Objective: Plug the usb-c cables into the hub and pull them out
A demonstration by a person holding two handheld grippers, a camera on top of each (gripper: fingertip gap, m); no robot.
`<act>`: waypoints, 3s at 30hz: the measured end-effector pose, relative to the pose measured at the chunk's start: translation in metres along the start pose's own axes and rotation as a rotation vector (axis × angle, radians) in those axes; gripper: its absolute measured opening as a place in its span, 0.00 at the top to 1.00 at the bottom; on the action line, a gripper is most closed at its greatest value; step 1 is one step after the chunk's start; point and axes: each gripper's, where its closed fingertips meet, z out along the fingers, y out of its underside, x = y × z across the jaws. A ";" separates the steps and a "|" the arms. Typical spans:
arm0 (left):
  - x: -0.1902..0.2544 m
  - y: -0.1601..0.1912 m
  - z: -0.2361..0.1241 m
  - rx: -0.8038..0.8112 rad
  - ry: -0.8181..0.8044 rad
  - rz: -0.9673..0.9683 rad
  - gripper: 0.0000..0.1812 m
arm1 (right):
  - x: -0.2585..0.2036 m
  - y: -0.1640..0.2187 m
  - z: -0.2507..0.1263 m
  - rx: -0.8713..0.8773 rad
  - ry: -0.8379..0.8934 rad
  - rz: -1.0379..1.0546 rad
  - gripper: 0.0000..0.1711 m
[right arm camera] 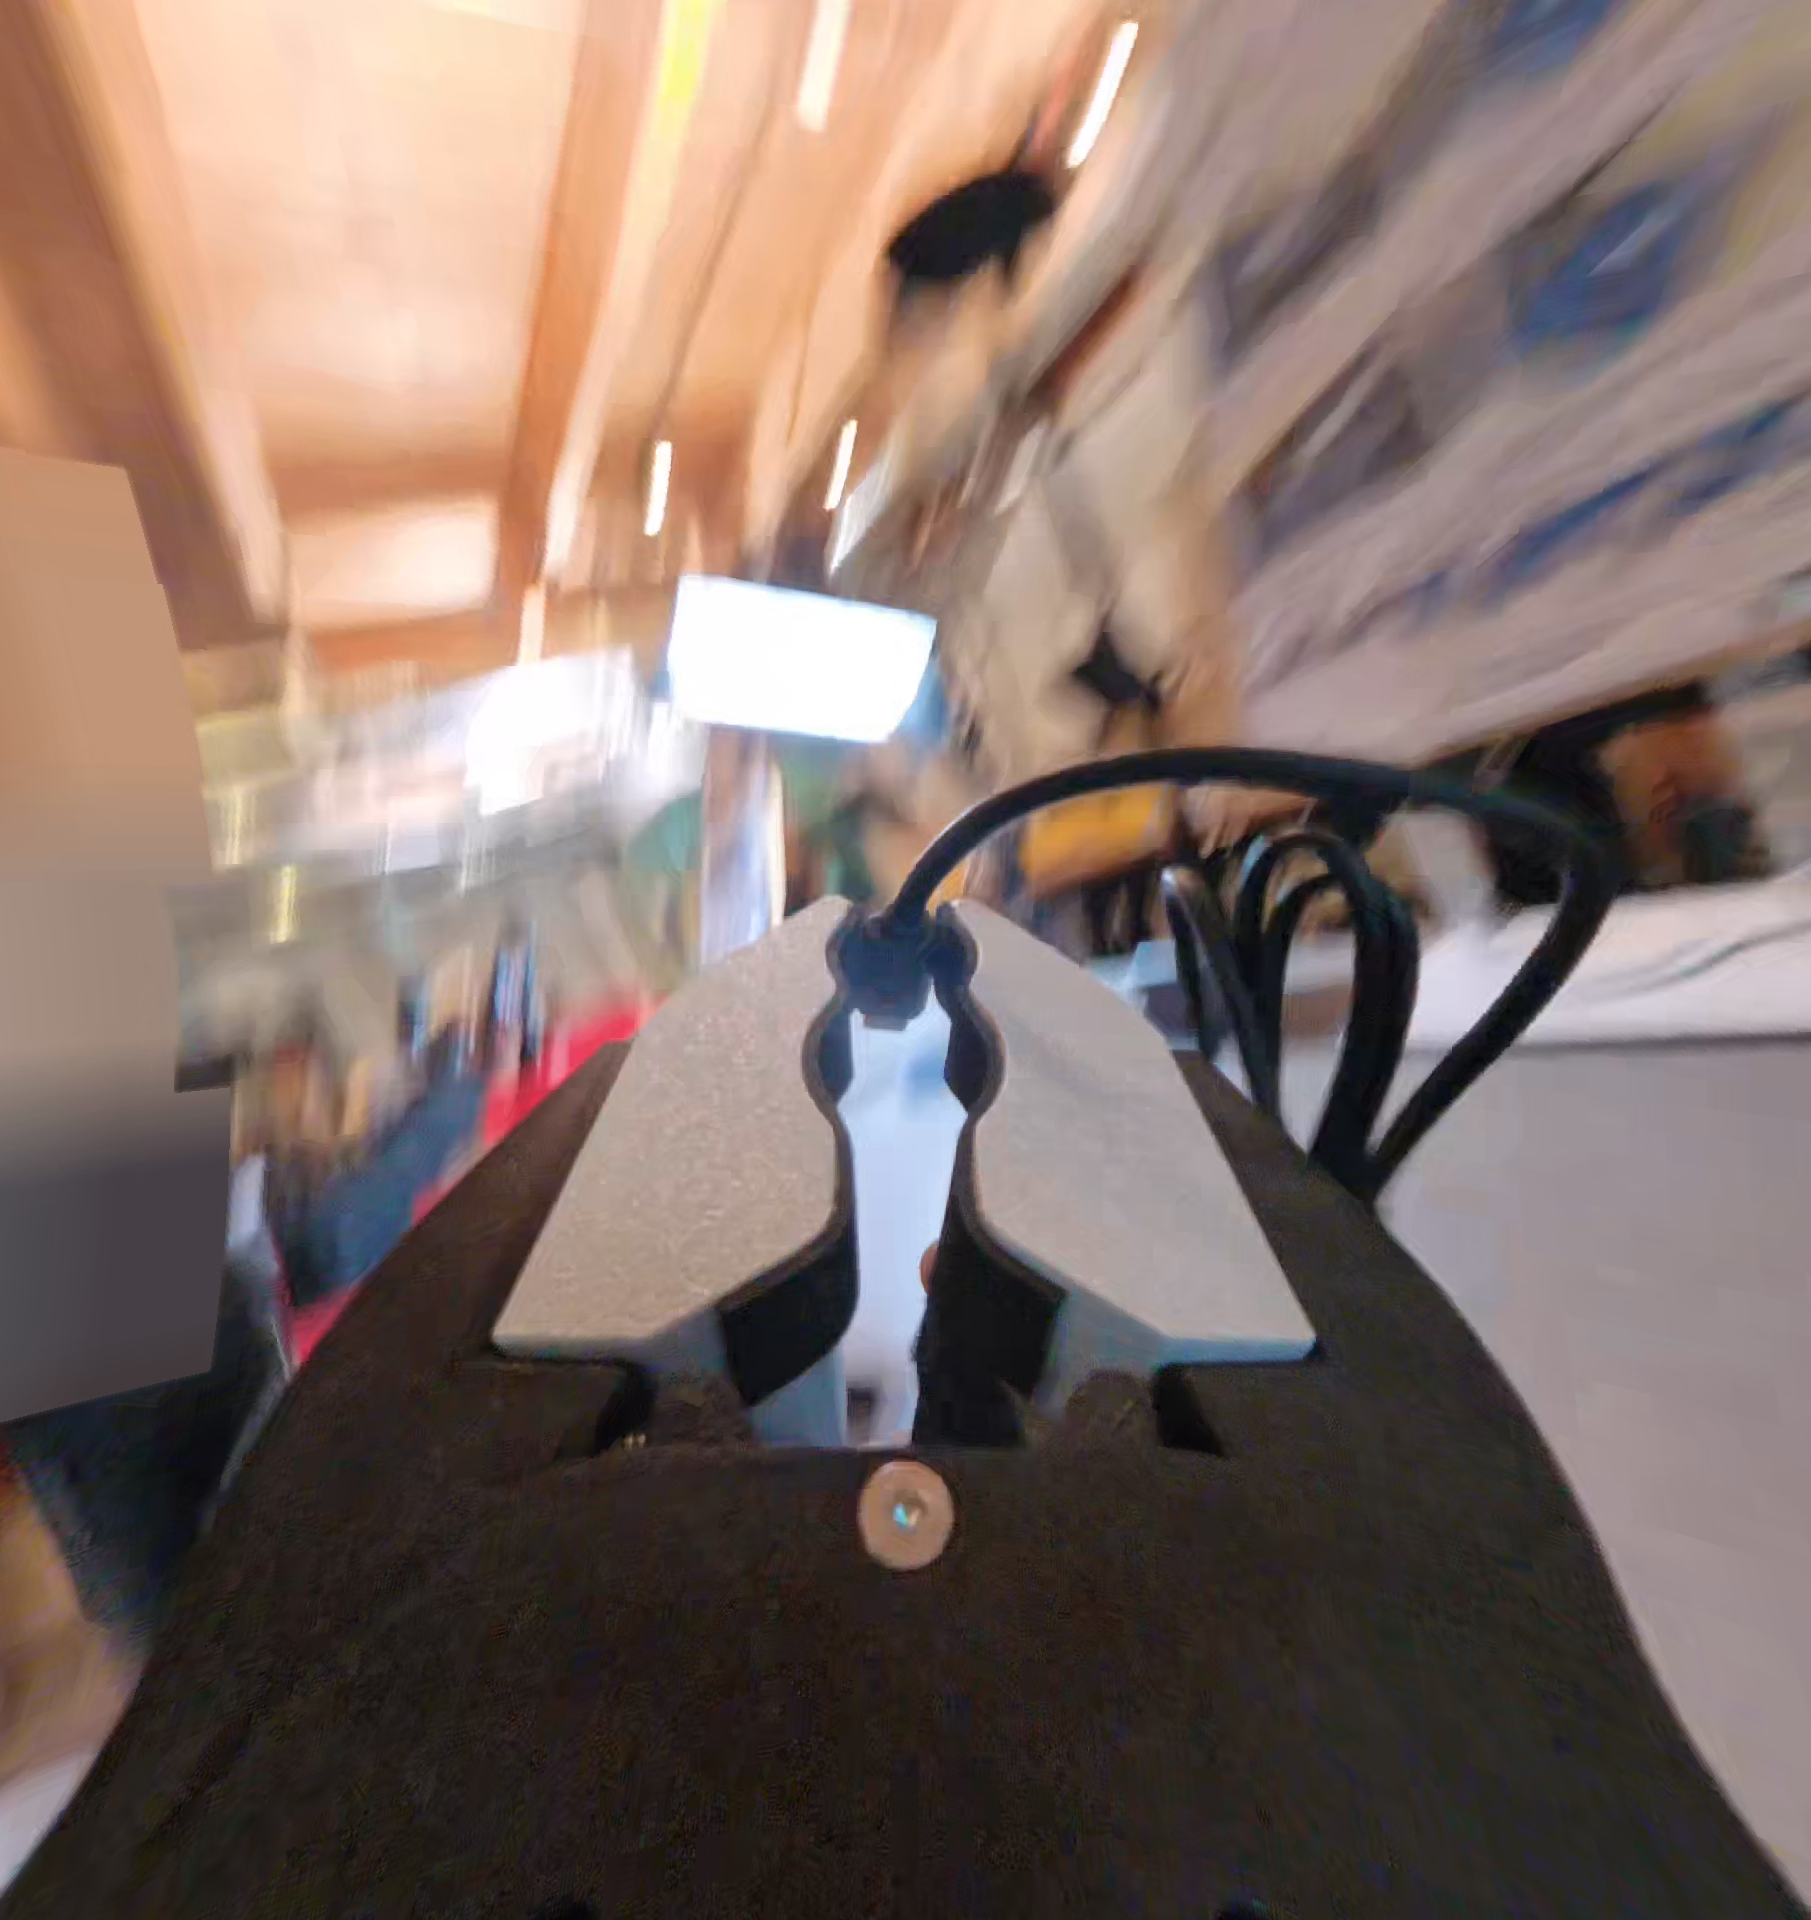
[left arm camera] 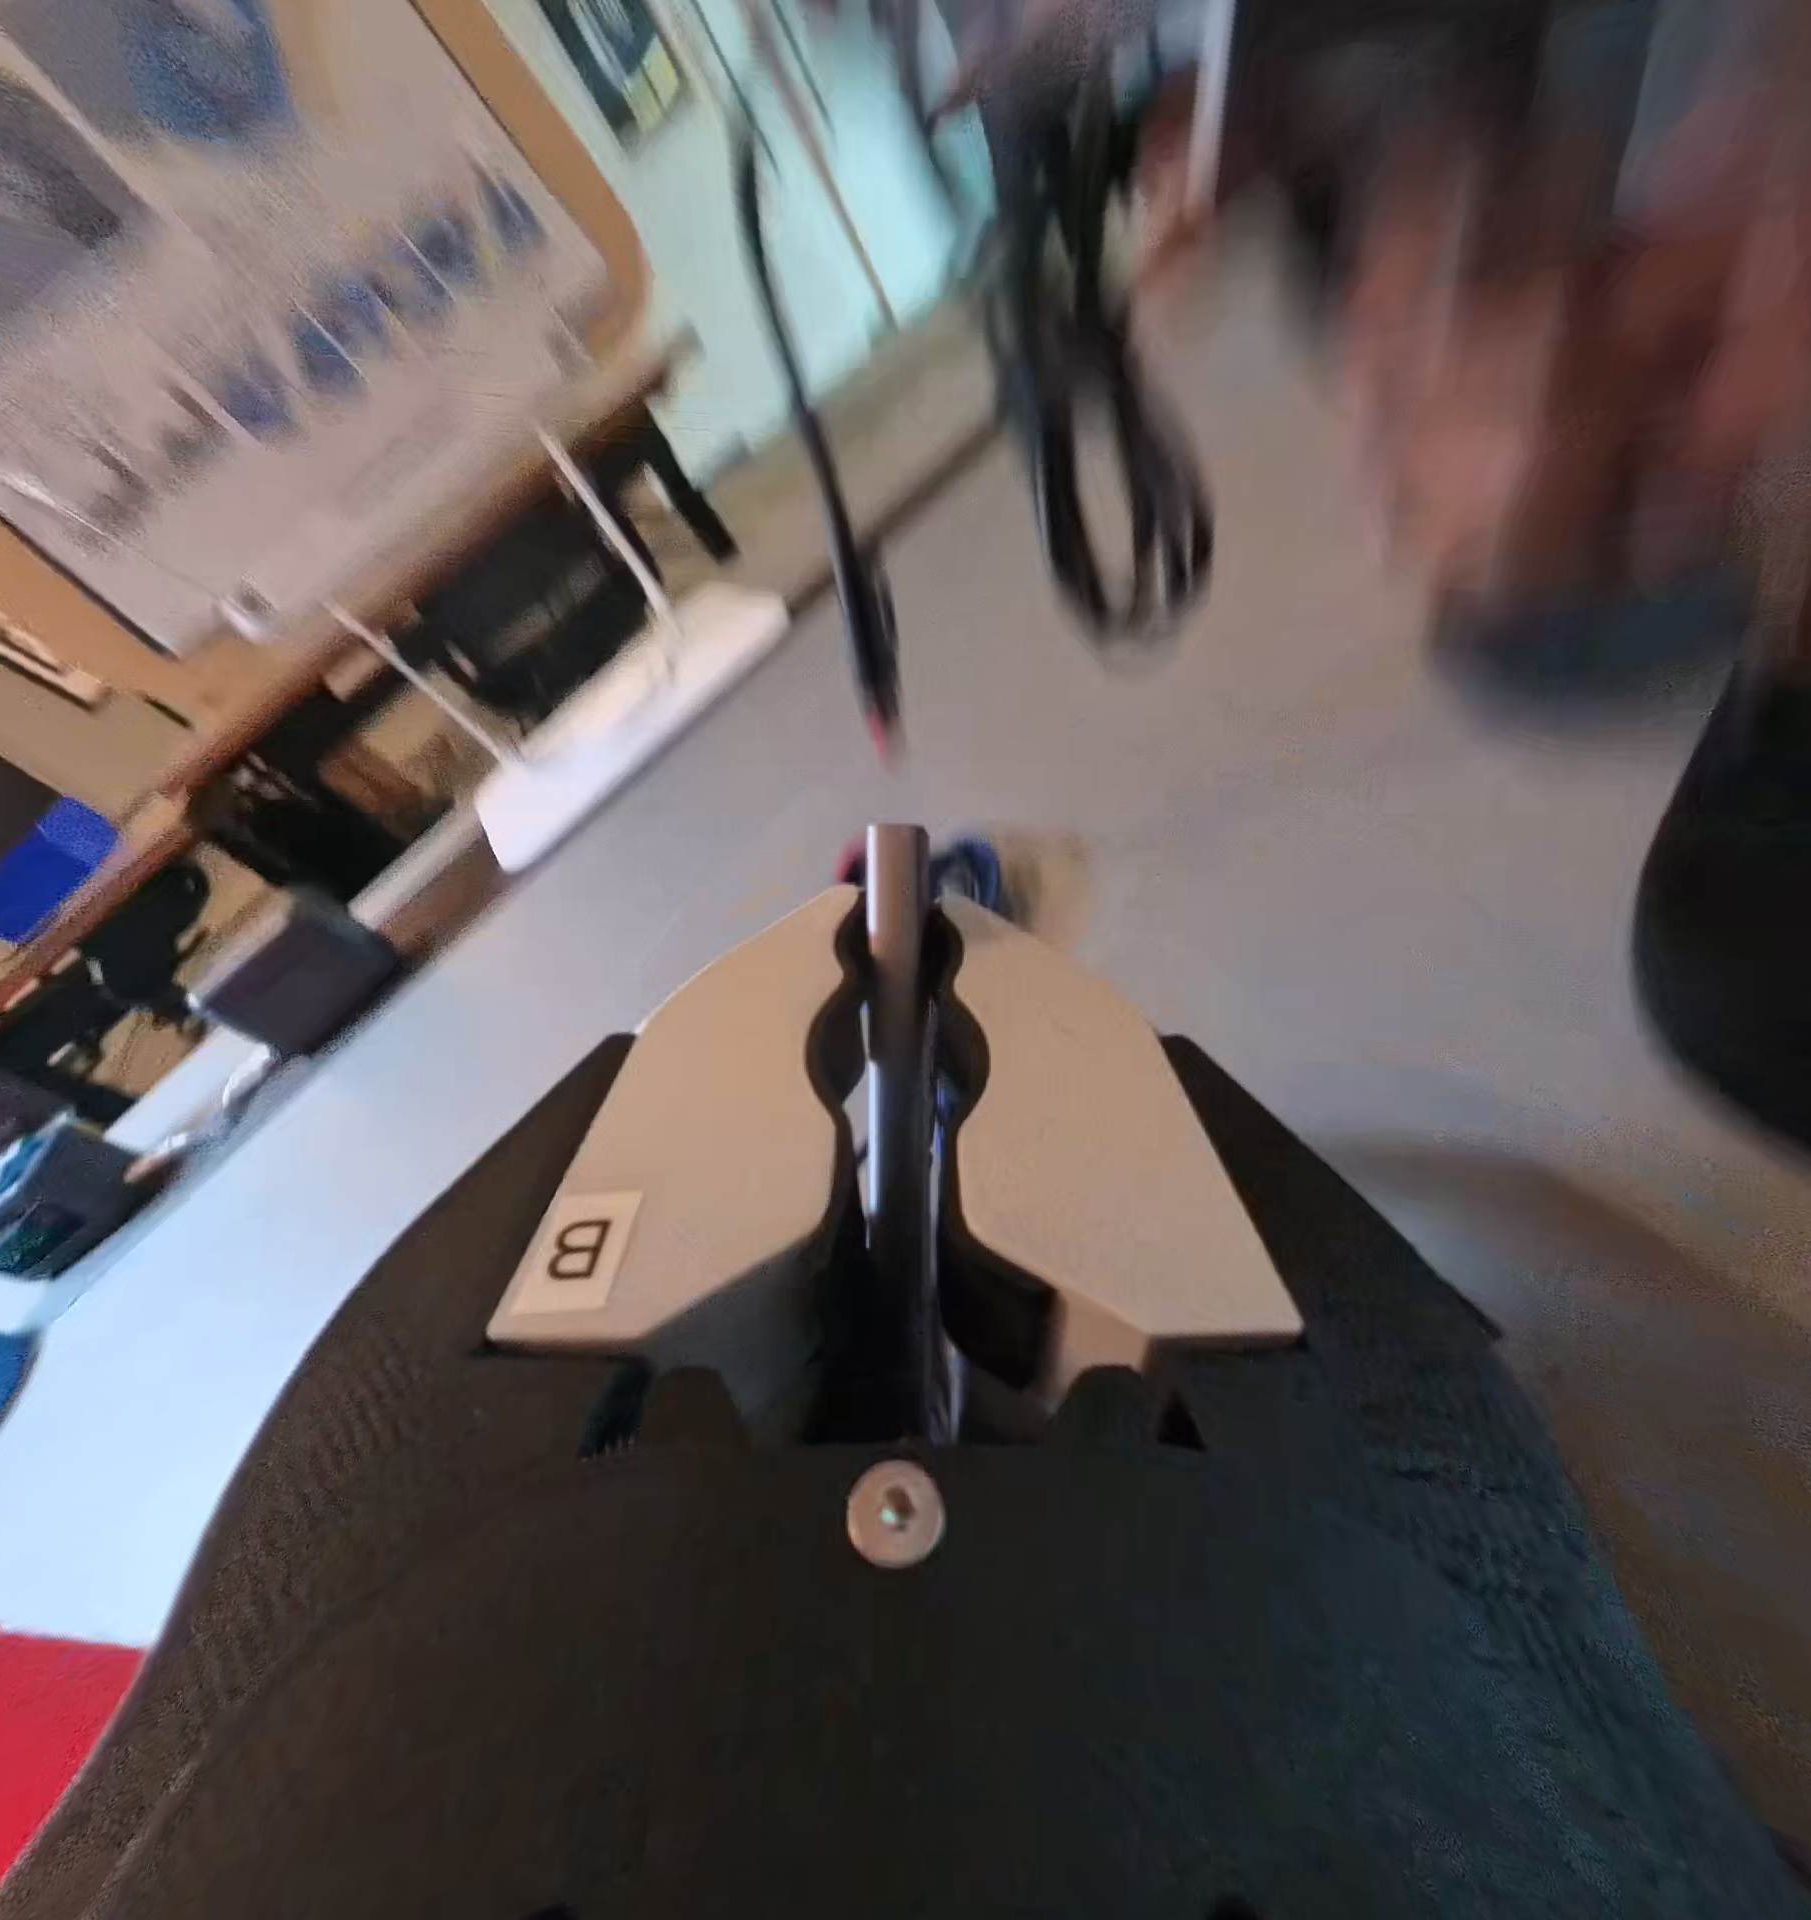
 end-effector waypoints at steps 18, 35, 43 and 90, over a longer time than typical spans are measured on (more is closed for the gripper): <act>-0.022 -0.028 -0.017 0.220 -0.088 -0.091 0.94 | -0.004 0.041 -0.045 -0.644 -0.025 -0.471 0.92; -0.018 -0.028 -0.016 0.211 -0.097 -0.020 0.94 | 0.022 -0.143 -0.231 -1.401 0.108 -0.854 0.92; -0.017 -0.027 -0.015 0.204 -0.098 -0.008 0.94 | 0.086 -0.163 -0.310 -1.683 0.388 -0.954 0.93; -0.018 -0.023 -0.014 0.176 -0.124 0.032 0.94 | 0.124 -0.138 -0.255 -1.613 -0.432 -1.862 0.96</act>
